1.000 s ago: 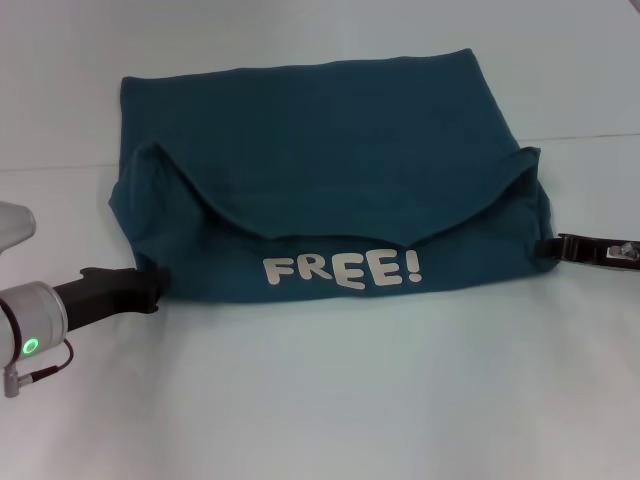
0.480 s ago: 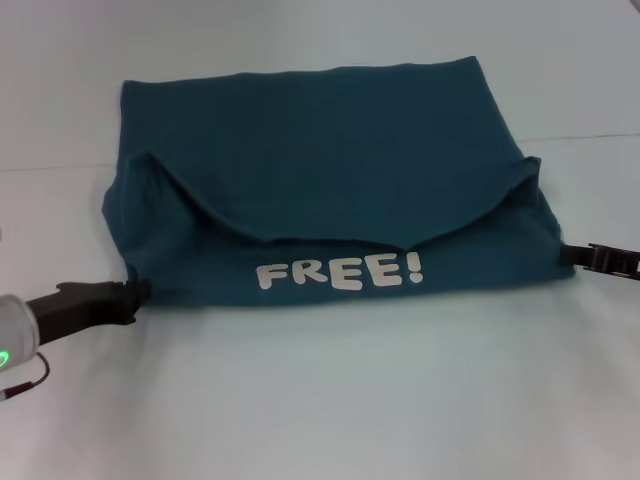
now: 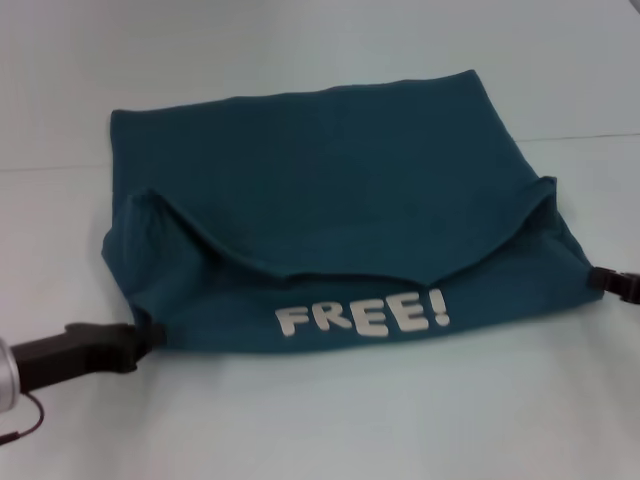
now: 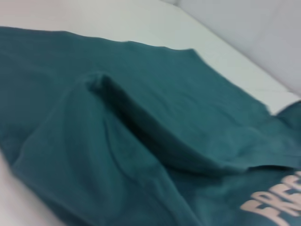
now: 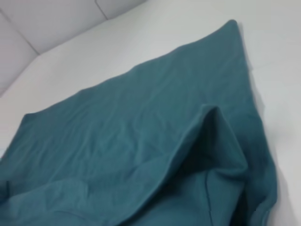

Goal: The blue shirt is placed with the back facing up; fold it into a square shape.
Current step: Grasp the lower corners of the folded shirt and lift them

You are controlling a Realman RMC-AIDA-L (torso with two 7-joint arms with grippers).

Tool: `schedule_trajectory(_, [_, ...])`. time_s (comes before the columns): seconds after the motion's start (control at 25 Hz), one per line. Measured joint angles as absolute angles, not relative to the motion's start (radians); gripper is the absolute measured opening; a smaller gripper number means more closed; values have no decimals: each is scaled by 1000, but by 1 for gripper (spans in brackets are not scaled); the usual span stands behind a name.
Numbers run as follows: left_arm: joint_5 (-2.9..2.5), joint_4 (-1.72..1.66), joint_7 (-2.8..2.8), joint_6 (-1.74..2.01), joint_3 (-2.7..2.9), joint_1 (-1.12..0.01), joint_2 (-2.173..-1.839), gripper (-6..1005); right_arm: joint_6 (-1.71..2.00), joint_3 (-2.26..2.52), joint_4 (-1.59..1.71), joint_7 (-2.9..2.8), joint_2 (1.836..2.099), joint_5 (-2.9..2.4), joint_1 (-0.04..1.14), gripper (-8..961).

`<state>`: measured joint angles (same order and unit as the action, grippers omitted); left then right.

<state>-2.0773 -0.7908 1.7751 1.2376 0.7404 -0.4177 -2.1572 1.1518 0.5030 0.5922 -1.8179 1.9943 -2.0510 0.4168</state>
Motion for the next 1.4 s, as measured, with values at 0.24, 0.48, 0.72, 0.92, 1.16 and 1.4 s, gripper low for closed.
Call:
schedule_trajectory(0.24, [-2112,-819,1788,1341,712,-382,-2160,2,1269,408,596,-1727,2000,-2045,362,18])
schedule_trajectory(0.48, [-2125,-821,1785,1409,676,-370,-2158,4,1346,348,600,-1676,2002,-2044,313,18])
schedule_trajectory(0.72, [-2145,-822,1787,1454,672,-374,-2156,7,1391,313,608,-1635,2007,-2043,283,18])
schedule_trajectory(0.92, [-2149,-833,1784,1504,670,-373,-2154,9,1421,309,609,-1598,2008,-2043,261,18])
schedule_trajectory(1.16, [-2173,-838,1779,1572,642,-367,-2152,12,1465,293,609,-1552,2010,-2043,234,18])
schedule_trajectory(1.4, [-2181,-839,1768,1622,633,-356,-2147,15,1506,286,609,-1525,2013,-2049,194,19])
